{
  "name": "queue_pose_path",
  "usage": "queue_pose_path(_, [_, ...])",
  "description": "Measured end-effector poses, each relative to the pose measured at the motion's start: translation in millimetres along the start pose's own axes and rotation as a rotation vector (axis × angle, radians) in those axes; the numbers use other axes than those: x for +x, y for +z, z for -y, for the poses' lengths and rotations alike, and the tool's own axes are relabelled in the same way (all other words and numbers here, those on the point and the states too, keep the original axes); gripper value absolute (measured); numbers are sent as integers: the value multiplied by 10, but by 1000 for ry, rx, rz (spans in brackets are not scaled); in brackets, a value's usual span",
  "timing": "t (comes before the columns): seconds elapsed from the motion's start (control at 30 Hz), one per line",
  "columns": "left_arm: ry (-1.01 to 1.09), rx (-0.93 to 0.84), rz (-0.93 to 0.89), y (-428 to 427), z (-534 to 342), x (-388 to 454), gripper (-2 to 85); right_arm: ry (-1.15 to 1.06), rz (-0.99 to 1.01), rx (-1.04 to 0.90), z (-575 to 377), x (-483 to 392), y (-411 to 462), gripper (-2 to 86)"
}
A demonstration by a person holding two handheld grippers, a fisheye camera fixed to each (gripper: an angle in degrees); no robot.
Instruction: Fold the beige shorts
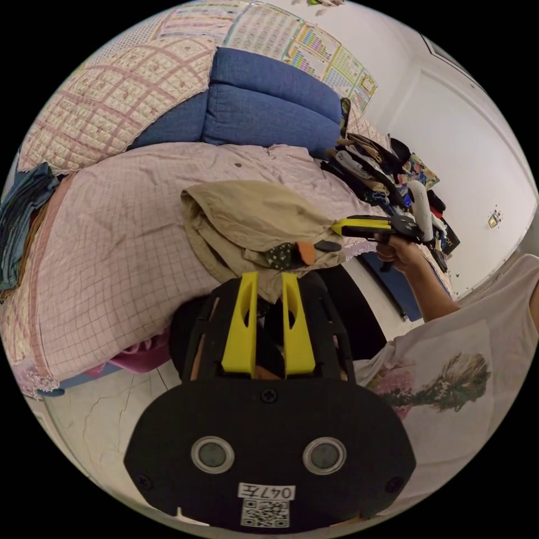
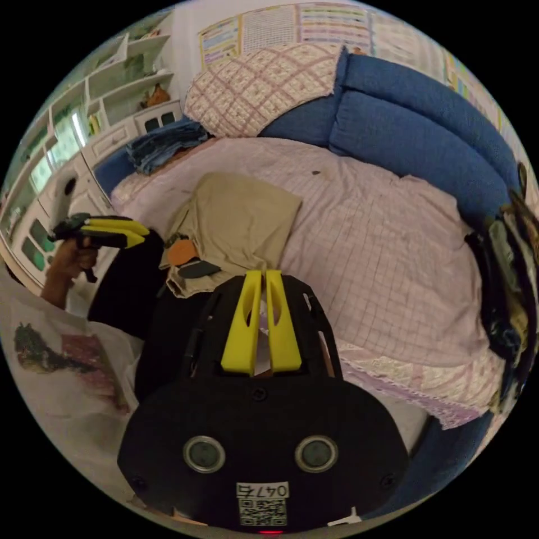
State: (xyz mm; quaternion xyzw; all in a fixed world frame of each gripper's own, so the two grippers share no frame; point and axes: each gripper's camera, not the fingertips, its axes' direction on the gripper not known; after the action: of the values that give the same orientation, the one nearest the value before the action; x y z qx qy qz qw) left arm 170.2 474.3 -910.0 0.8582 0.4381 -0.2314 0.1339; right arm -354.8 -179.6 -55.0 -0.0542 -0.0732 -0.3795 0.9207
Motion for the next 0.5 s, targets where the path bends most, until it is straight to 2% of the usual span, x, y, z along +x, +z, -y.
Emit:
queue_pose_path(0.1, [1,-14,-15,48,-70,-200,66,92,86,37,-165,287,-67,11])
queue_pose_path(0.27, [13,-21,-33,56,-135,-464,68,195,64,102,-327,608,-211,51])
queue_pose_path(0.5, [30,-14,-72,-55,-128,-883,76,34,81,139,-236,593,-368,43])
